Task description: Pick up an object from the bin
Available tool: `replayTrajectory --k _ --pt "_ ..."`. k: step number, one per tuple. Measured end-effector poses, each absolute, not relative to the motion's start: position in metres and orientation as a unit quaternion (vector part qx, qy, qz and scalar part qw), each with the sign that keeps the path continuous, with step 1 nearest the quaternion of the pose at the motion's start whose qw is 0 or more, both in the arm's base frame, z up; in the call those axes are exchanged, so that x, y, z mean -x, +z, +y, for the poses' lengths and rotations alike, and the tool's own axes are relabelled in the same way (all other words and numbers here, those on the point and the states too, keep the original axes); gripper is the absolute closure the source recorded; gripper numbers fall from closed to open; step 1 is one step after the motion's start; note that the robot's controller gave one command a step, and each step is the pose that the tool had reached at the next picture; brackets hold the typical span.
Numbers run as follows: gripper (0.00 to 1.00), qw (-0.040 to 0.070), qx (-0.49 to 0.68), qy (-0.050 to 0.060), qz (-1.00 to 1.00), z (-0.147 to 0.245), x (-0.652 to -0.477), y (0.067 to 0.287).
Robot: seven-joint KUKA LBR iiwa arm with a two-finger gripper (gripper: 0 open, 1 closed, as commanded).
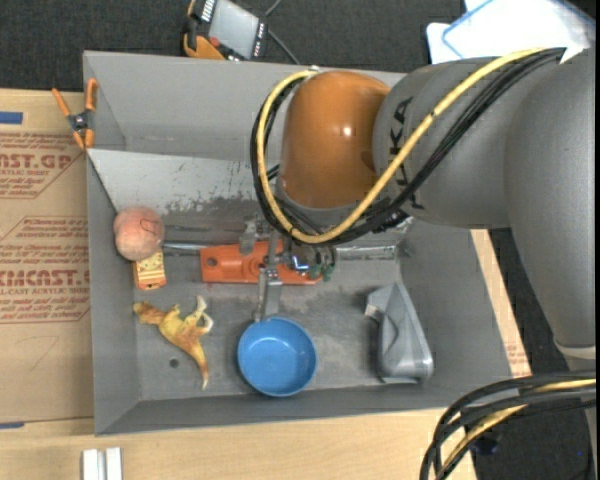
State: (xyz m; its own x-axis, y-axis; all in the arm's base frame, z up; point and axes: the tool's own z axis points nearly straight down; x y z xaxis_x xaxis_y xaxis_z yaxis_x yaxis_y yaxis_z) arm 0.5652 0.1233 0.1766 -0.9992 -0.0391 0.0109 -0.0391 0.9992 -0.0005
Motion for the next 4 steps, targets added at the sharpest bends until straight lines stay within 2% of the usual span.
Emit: replayTrajectory --k 1,2,3,4 --pt "0.0 -0.01 -0.056 -0.003 -0.998 0.124 -0.53 0.245" --pt "0.0 0.008 -0.026 0.0 -1.0 0.121 -0.54 0.174" --pt "0.0 -0.014 -0.036 -0.004 -0.999 0.133 -0.587 0.194" --pt "0.0 0.008 -0.024 -0.001 -1.0 0.129 -0.54 0.14"
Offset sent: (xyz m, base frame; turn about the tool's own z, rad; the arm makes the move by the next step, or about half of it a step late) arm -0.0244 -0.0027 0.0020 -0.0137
